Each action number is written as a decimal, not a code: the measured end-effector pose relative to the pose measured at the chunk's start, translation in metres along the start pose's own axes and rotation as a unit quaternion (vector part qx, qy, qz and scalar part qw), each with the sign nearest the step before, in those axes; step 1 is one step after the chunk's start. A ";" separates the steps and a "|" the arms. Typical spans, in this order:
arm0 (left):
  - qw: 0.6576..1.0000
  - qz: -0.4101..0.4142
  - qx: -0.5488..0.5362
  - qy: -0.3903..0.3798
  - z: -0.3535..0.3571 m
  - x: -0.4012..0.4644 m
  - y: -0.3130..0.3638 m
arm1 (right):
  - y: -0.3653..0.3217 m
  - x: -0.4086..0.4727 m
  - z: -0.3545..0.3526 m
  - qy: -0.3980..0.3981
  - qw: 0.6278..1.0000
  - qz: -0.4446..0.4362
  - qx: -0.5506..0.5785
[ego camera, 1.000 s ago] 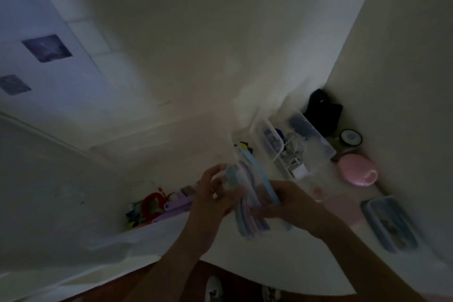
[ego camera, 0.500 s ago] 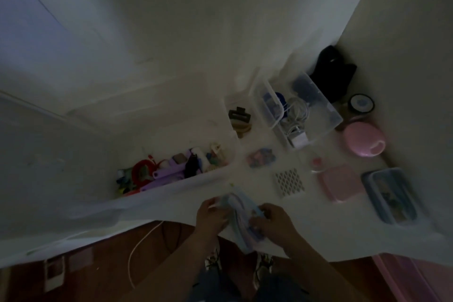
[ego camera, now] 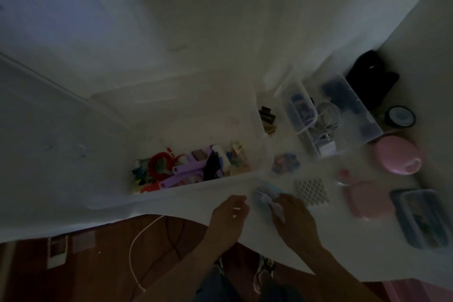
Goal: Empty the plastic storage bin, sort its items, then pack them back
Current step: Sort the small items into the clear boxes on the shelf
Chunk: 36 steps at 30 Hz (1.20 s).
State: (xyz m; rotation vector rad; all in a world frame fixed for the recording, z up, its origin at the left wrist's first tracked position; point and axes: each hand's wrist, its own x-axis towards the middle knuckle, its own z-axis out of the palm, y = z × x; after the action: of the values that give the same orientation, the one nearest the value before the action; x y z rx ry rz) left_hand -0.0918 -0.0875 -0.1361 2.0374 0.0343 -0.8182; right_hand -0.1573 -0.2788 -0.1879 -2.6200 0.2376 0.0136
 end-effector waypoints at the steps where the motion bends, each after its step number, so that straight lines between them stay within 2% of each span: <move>1: 0.999 0.046 0.008 0.001 -0.016 -0.015 0.013 | -0.014 0.008 -0.018 0.045 0.999 0.013 0.023; 4: 0.984 0.172 0.042 0.018 -0.074 -0.045 0.057 | -0.075 0.042 -0.083 0.158 0.983 -0.024 0.086; 6: 0.959 0.252 0.080 0.101 -0.113 -0.037 0.078 | -0.113 0.074 -0.110 0.175 0.975 -0.070 0.118; 7: 0.944 0.276 0.104 0.150 -0.130 -0.022 0.081 | -0.125 0.095 -0.112 0.157 0.977 -0.082 0.122; 9: 0.918 0.284 0.190 0.202 -0.154 0.019 0.078 | -0.136 0.143 -0.098 0.041 0.994 -0.074 0.073; 11: 0.914 0.254 0.267 0.169 -0.161 0.061 0.062 | -0.134 0.192 -0.065 -0.134 0.988 -0.060 -0.049; 13: 0.921 0.238 0.299 0.076 -0.154 0.091 0.046 | -0.128 0.225 -0.031 -0.251 0.949 -0.070 -0.179; 15: 0.909 0.247 0.335 -0.017 -0.143 0.107 0.034 | -0.123 0.240 -0.003 -0.304 0.914 -0.080 -0.256; 18: 0.874 0.281 0.388 -0.085 -0.128 0.117 0.027 | -0.115 0.244 0.022 -0.333 0.893 -0.074 -0.295; 21: 0.848 0.271 0.433 -0.143 -0.115 0.123 0.026 | -0.115 0.240 0.028 -0.325 0.890 -0.066 -0.313; 23: 0.804 0.298 0.492 -0.150 -0.108 0.124 0.031 | -0.124 0.237 0.017 -0.292 0.898 -0.078 -0.319; 26: 0.716 0.356 0.589 -0.116 -0.098 0.123 0.040 | -0.142 0.228 -0.021 -0.178 0.928 -0.094 -0.314; 27: 0.694 0.352 0.617 -0.112 -0.093 0.124 0.041 | -0.143 0.224 -0.035 -0.129 0.943 -0.097 -0.292; 29: 0.673 0.338 0.650 -0.107 -0.085 0.127 0.041 | -0.138 0.212 -0.062 -0.064 0.974 -0.081 -0.199; 30: 0.682 0.335 0.643 -0.099 -0.085 0.128 0.043 | -0.134 0.203 -0.076 -0.044 0.988 -0.063 -0.137; 31: 0.708 0.334 0.614 -0.099 -0.089 0.127 0.048 | -0.130 0.192 -0.090 -0.016 0.996 -0.044 -0.078; 32: 0.750 0.339 0.560 -0.096 -0.096 0.123 0.052 | -0.127 0.179 -0.103 0.021 0.999 -0.024 -0.025; 34: 0.858 0.322 0.398 -0.047 -0.113 0.110 0.063 | -0.121 0.148 -0.129 0.103 0.992 0.025 0.065; 36: 0.918 0.287 0.270 0.034 -0.130 0.091 0.075 | -0.107 0.119 -0.145 0.143 0.971 0.102 0.160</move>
State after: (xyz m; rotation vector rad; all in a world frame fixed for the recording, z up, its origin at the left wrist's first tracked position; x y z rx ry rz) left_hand 0.0727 -0.0577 -0.0838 2.3920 -0.7958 -0.3975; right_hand -0.0266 -0.2774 -0.0160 -2.2595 0.5606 -0.3094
